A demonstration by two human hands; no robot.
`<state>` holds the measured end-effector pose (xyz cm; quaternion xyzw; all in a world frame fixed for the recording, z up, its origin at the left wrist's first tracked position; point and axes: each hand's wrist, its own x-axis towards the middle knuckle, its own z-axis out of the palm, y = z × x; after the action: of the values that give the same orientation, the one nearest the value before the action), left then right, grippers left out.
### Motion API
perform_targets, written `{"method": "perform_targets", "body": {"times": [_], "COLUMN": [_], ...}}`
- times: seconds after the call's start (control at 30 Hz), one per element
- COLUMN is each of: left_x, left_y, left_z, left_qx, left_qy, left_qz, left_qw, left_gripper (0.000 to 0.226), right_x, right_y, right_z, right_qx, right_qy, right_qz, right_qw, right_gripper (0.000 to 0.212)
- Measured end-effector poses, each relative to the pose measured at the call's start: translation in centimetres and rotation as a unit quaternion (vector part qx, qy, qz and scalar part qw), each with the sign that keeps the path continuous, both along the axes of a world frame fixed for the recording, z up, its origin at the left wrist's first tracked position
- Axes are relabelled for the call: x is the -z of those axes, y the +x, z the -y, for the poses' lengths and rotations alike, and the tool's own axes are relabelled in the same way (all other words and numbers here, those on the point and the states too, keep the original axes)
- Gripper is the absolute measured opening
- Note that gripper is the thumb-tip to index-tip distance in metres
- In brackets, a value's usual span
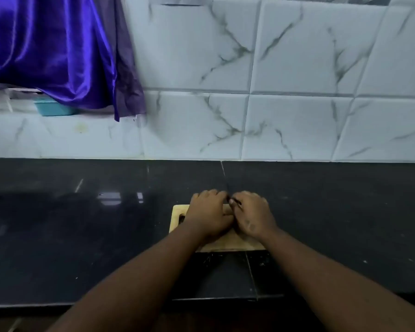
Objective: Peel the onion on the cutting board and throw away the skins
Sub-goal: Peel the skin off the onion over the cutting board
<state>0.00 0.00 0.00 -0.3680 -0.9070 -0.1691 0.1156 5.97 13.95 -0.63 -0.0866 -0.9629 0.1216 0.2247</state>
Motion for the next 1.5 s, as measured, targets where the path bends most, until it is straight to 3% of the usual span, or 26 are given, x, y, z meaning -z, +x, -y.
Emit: {"method": "perform_targets", "body": {"times": [0.13, 0.37, 0.57, 0.63, 0.73, 0.83, 0.97, 1.37, 1.5], "left_x": [0.2, 0.7, 1.7, 1.9, 1.2, -0.1, 0.1, 2.0, 2.2], "left_y": [0.5, 1.1, 2.7, 3.6, 4.7, 5.4, 4.7, 2.4, 2.1], "left_z": [0.1, 0.7, 1.5, 1.6, 1.6, 1.0, 0.7, -0.3, -1.0], "left_qx": [-0.01, -0.01, -0.014, -0.019, -0.003, 0.015, -0.006, -0.04, -0.026], "left_qy": [0.014, 0.133, 0.326, 0.387, 0.434, 0.477, 0.467, 0.495, 0.528], "left_qz": [0.105, 0.133, 0.196, 0.234, 0.247, 0.263, 0.227, 0.104, 0.134], "left_qw": [0.994, 0.982, 0.925, 0.892, 0.866, 0.839, 0.854, 0.861, 0.838], "left_gripper": [0.031, 0.018, 0.012, 0.003, 0.014, 0.021, 0.019, 0.012, 0.014], "right_x": [1.1, 0.6, 1.1, 1.6, 1.7, 0.9, 0.5, 1.2, 2.1], "right_y": [0.8, 0.8, 2.3, 3.3, 4.0, 3.4, 2.4, 0.2, 0.2], "right_z": [0.1, -0.9, -0.3, 0.0, -0.2, -0.5, 0.0, -0.6, -0.8], "right_qx": [-0.011, -0.081, -0.15, -0.164, -0.178, -0.177, -0.194, -0.228, -0.216], "right_qy": [-0.026, -0.14, -0.434, -0.45, -0.428, -0.488, -0.548, -0.449, -0.383], "right_qz": [0.047, 0.061, -0.044, -0.062, -0.082, -0.098, -0.093, -0.116, -0.17], "right_qw": [0.998, 0.985, 0.887, 0.876, 0.882, 0.849, 0.808, 0.856, 0.882], "right_gripper": [0.028, 0.022, 0.025, 0.027, 0.033, 0.026, 0.016, 0.023, 0.018]}}
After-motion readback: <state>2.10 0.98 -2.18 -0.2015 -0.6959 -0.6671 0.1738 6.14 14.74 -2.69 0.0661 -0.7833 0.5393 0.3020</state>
